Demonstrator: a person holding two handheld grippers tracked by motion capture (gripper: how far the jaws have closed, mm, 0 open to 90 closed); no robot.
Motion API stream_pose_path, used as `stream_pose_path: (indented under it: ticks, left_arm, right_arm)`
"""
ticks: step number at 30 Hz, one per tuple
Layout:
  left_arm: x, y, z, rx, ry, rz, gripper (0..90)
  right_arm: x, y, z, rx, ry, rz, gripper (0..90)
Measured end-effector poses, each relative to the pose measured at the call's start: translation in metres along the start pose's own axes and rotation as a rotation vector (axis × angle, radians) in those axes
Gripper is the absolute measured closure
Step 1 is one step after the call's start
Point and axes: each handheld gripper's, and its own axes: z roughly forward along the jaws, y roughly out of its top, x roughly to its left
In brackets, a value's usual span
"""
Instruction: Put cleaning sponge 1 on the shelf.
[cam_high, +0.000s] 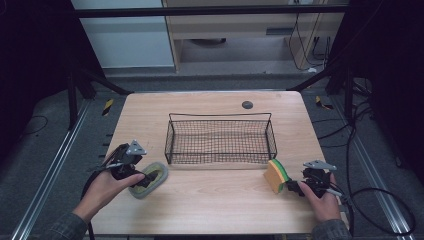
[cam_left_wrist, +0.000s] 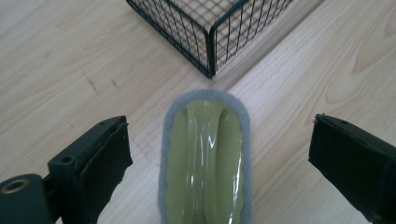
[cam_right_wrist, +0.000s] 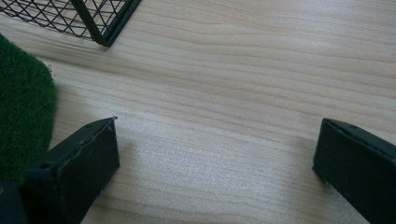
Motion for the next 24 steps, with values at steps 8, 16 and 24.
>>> stream_pose_path:
  ticks: [8,16,24]
  left_arm:
    - [0.012,-0.002,-0.006,0.030,-0.004,-0.013,7.5]
    - [0.017,-0.004,-0.005,0.095,-0.003,-0.012,19.5]
    - [0.013,0.003,-0.007,0.156,-0.022,0.013,38.5]
  right_arm:
    - [0.001,0.000,0.000,0.001,-0.005,0.004,0.5]
    - [0.001,0.000,0.000,0.001,-0.005,0.004,0.5]
    - [0.000,0.000,0.000,0.001,-0.005,0.003,0.5]
